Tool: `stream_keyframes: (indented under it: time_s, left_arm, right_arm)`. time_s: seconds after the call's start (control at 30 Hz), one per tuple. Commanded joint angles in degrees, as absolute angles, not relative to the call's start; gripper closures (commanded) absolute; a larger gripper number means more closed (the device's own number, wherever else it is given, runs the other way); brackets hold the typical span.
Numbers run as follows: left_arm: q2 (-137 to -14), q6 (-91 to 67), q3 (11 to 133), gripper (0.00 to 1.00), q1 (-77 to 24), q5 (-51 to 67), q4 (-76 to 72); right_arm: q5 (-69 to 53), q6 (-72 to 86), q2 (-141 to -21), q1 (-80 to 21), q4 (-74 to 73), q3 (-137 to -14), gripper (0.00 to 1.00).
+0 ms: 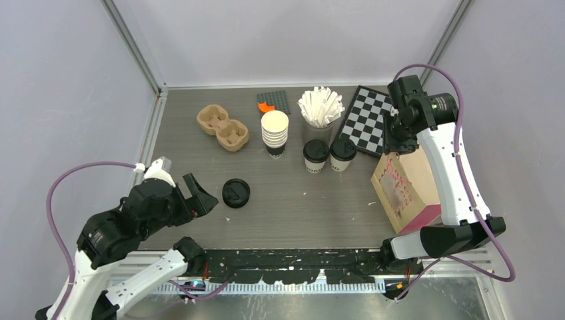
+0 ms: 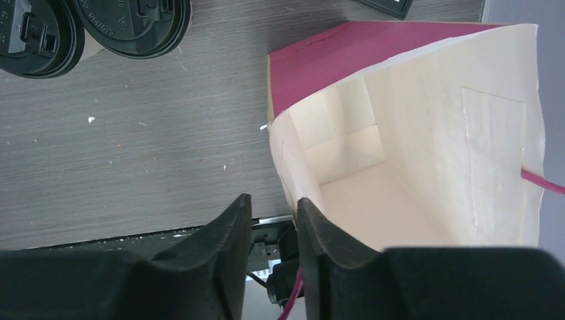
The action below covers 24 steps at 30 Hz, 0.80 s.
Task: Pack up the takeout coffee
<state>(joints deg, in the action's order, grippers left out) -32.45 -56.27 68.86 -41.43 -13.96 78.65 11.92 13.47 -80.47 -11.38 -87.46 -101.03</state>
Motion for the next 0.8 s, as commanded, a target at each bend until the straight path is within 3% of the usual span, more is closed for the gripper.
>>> stream_keyframes:
  time_s: [0.0, 0.1, 0.17, 0.57, 0.77]
  left_arm:
    - [-33.2, -54.9, 68.3, 0.12, -41.1, -14.5, 75.1]
    - [-33.2, -55.2, 68.1, 0.11, -41.2, -14.8, 74.7]
    - [-33.1, -55.6, 68.0, 0.11, -41.1, -14.9, 74.6]
    - [-31.1, -57.5, 71.2, 0.11, -41.1, -22.4, 80.7]
    - [-30.1, -56.4, 71.0, 0.11, -41.1, -23.9, 80.5]
  right_arm:
    - [13.0, 10.6, -78.9, -11.1, -86.7, -102.5, 0.74]
    - [10.2, 11.1, -78.6, -11.1, -87.6, -103.8, 0.94]
    - [8.4, 11.7, -78.7, -11.1, -88.8, -104.5, 0.99]
    - [3.2, 17.5, -77.2, -11.3, -97.2, -107.3, 0.99]
    - [-9.6, 17.6, -73.5, -12.0, -97.5, -103.8, 0.99]
